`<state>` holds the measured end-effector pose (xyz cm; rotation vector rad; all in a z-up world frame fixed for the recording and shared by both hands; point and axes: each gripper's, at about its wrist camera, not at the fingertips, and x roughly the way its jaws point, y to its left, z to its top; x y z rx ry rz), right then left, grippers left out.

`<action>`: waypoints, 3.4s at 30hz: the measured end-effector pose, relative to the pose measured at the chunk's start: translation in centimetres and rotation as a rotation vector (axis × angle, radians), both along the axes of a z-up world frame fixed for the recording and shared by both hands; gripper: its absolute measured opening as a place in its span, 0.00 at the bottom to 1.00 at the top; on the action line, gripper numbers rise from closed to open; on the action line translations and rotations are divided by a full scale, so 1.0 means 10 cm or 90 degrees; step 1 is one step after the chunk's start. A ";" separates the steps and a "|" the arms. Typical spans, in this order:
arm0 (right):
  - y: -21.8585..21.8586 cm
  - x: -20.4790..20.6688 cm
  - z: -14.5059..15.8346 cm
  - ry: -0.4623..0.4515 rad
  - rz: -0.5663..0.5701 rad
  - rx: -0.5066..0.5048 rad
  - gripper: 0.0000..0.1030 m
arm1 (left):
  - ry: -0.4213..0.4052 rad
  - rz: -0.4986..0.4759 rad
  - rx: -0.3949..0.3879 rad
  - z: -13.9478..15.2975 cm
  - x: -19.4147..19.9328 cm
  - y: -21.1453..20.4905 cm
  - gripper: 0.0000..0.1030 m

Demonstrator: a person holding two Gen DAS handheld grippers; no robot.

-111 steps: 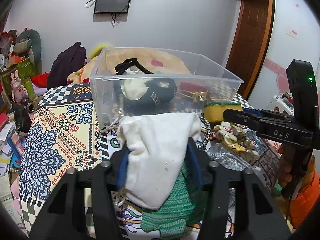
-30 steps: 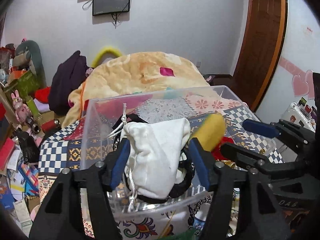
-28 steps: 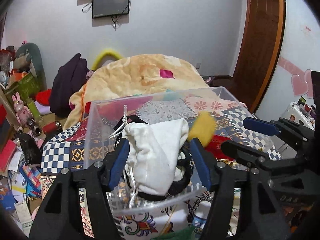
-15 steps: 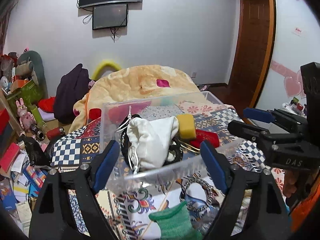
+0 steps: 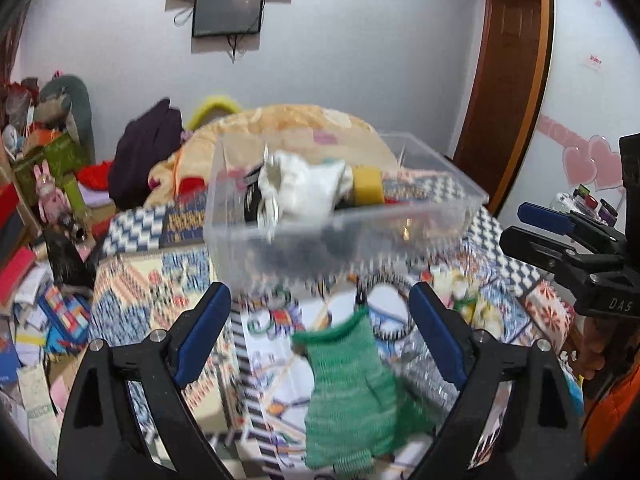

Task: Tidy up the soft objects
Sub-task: 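Grasp the green knit sock with left tool while right tool grasps floral scrunchie, then drop the green sock into the box with left tool while right tool drops scrunchie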

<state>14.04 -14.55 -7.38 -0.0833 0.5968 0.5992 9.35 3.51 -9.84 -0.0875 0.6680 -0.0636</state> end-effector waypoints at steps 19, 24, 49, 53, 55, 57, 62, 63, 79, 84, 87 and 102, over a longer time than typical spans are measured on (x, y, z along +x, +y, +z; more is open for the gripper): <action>0.07 -0.10 -0.60 0.085 0.019 -0.073 0.66 | 0.036 -0.006 -0.048 -0.49 -0.26 -0.03 0.70; 0.08 -0.16 -0.62 0.066 0.016 -0.089 0.59 | 0.037 -0.006 -0.050 -0.54 -0.28 -0.03 0.55; -0.06 -0.21 -0.27 0.017 -0.008 -0.032 0.13 | -0.042 -0.020 -0.045 -0.14 -0.42 -0.03 0.09; -0.08 -0.21 -0.12 -0.006 -0.013 -0.024 0.13 | -0.071 -0.018 -0.027 0.06 -0.37 -0.05 0.09; -0.09 -0.21 -0.05 -0.018 -0.014 -0.020 0.13 | -0.084 -0.022 -0.023 0.14 -0.33 -0.07 0.09; -0.09 -0.19 0.02 -0.030 -0.017 -0.012 0.13 | -0.097 -0.023 -0.017 0.23 -0.29 -0.09 0.09; -0.06 -0.08 0.21 -0.060 -0.021 0.016 0.13 | -0.129 -0.025 -0.010 0.42 -0.18 -0.15 0.09; -0.06 -0.07 0.23 -0.064 -0.021 0.020 0.13 | -0.134 -0.026 -0.009 0.47 -0.13 -0.15 0.10; 0.09 0.23 0.46 -0.102 -0.024 0.048 0.13 | -0.157 -0.029 0.015 0.78 0.57 -0.29 0.10; 0.11 0.35 0.38 -0.085 -0.029 0.033 0.13 | -0.134 -0.013 0.020 0.68 0.80 -0.31 0.10; 0.15 0.42 0.32 -0.070 -0.030 0.026 0.13 | -0.112 -0.006 0.010 0.60 0.95 -0.29 0.10; 0.31 0.71 0.00 -0.005 -0.019 -0.032 0.16 | -0.015 0.000 0.025 0.11 1.35 -0.33 0.10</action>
